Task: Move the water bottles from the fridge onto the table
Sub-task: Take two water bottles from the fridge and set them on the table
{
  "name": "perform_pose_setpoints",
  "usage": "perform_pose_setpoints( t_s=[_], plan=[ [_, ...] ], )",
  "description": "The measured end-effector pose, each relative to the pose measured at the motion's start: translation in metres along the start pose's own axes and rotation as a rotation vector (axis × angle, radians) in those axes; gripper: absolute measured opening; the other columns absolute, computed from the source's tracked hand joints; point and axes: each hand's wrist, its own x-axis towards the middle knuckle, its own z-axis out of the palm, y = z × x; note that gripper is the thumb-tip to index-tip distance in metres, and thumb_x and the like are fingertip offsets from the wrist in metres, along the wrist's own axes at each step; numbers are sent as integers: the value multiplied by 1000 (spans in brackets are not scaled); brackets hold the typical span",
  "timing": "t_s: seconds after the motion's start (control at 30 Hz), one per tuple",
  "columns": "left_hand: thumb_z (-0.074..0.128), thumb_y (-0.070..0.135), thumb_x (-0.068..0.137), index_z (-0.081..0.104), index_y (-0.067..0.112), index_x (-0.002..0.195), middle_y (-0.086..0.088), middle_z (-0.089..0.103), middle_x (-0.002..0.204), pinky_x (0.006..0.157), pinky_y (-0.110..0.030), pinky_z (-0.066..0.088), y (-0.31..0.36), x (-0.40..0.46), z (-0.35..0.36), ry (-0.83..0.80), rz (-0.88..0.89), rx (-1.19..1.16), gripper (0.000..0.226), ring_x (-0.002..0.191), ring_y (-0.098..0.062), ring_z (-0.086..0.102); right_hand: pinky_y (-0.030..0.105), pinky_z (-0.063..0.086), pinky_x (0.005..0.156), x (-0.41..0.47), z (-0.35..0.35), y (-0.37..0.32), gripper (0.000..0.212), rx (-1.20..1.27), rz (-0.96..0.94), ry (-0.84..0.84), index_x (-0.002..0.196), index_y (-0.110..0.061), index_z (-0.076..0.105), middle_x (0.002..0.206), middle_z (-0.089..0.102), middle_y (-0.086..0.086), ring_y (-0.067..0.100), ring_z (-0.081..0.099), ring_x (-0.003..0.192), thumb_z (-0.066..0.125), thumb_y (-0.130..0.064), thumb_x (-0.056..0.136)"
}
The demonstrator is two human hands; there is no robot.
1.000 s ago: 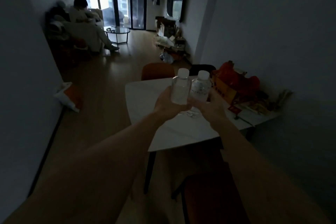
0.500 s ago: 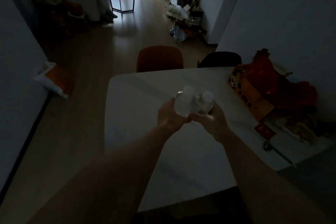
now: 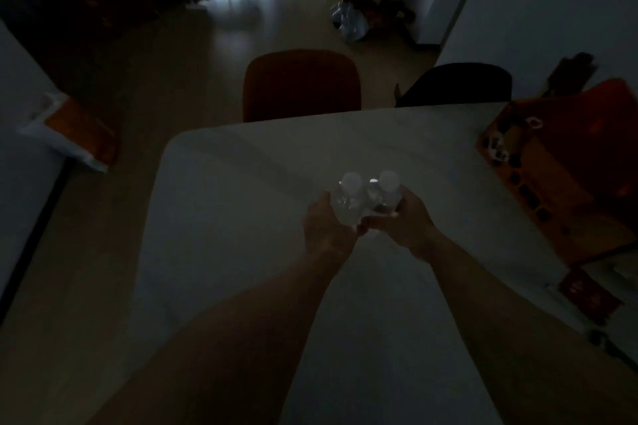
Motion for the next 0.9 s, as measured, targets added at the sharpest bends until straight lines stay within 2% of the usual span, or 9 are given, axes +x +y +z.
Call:
perform_pose_setpoints(
  t_s=[0.17, 0.27, 0.33, 0.4, 0.47, 0.57, 0.63, 0.73, 0.9],
  plan=[
    [81, 44, 65, 57, 23, 124, -7, 67, 113, 89, -43, 53, -19, 39, 18, 32, 31, 33, 67, 106, -30, 63, 14, 53, 56, 41, 13, 22, 45, 28, 14, -10, 117, 4, 62, 95, 66, 8, 2, 65, 70, 78, 12, 75],
    [73, 47, 71, 58, 23, 120, -6, 68, 110, 87, -42, 53, -25, 55, 20, 15, 62, 13, 57, 103, -28, 64, 20, 55, 65, 58, 17, 31, 38, 9, -40, 25, 106, -11, 66, 98, 68, 4, 10, 64, 81, 83, 1, 74],
    [79, 43, 67, 57, 20, 123, -6, 67, 114, 90, -42, 52, -26, 60, 21, 2, 81, 20, 65, 107, -28, 63, 28, 54, 71, 65, 16, 36, 38, -24, -69, 46, 94, -24, 65, 92, 68, -4, 10, 64, 82, 85, -1, 71],
    [85, 37, 59, 59, 19, 121, -6, 68, 113, 89, -42, 54, -29, 61, 22, 3, 99, -4, 70, 106, -27, 64, 23, 52, 67, 70, 15, 43, 38, -34, -113, 30, 97, -12, 66, 86, 66, -8, 1, 62, 77, 82, 9, 70],
    [84, 35, 55, 60, 23, 108, 2, 69, 101, 77, -35, 57, -35, 61, 23, 15, 68, -99, 60, 94, -20, 68, 25, 51, 71, 74, 13, 51, 45, -59, -164, 12, 107, 5, 62, 91, 64, 1, 5, 61, 81, 79, 18, 68],
    [81, 42, 54, 58, 24, 106, 10, 61, 96, 69, -24, 49, -45, 59, 18, -13, 54, -129, 60, 89, -14, 64, 30, 53, 78, 72, 15, 56, 56, -72, -152, 33, 112, -6, 62, 100, 66, 2, 11, 61, 89, 85, 13, 64],
    [79, 44, 52, 57, 26, 101, 9, 62, 94, 69, -25, 46, -47, 61, 17, -20, 50, -107, 57, 86, -12, 61, 35, 54, 84, 73, 16, 58, 63, -43, -137, 48, 121, -2, 59, 111, 67, 8, 14, 63, 96, 86, 10, 65],
    [86, 38, 55, 58, 24, 98, 1, 68, 97, 67, -26, 45, -43, 64, 18, -8, 24, -92, 53, 86, -15, 63, 25, 50, 85, 74, 15, 55, 67, -78, -103, -15, 130, -9, 53, 113, 63, 0, 5, 62, 97, 83, 1, 71],
    [87, 37, 57, 57, 21, 99, 0, 69, 97, 66, -27, 46, -38, 63, 18, -22, 2, -91, 54, 86, -17, 64, 31, 48, 94, 76, 13, 47, 66, -146, -57, -57, 136, -7, 49, 117, 59, 2, 16, 58, 107, 79, 2, 77]
  ],
)
